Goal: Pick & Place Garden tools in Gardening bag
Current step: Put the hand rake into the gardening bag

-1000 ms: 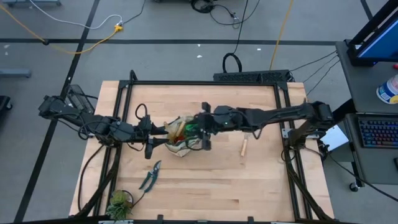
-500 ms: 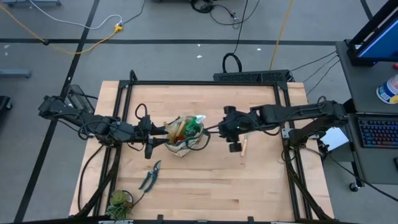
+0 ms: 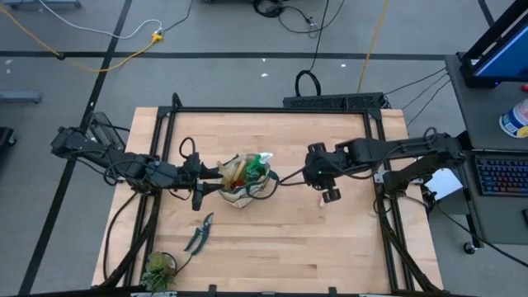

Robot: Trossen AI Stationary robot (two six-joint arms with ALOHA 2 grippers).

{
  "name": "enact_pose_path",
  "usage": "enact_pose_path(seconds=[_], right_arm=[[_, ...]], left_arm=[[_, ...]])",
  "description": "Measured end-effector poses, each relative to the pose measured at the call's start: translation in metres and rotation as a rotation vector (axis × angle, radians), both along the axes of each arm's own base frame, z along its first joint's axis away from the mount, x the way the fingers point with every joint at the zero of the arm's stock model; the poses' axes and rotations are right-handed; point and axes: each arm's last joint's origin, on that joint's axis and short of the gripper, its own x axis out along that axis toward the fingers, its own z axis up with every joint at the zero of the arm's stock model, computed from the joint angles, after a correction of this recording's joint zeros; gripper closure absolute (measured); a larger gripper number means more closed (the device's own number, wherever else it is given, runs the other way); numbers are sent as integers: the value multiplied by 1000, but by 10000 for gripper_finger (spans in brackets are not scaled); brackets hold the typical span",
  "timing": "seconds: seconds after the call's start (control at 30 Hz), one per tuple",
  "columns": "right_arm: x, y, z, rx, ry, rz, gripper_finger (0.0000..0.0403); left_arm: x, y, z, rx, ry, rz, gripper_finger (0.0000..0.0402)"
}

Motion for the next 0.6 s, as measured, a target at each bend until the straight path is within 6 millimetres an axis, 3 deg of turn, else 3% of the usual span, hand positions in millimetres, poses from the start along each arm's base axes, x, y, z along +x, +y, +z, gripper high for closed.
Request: enact_pose_path(seconds=[0.6], right_arm=[[-21,1,-82,1,219,272,253]], left_arm=[[0,0,0,-20,0,5,236]])
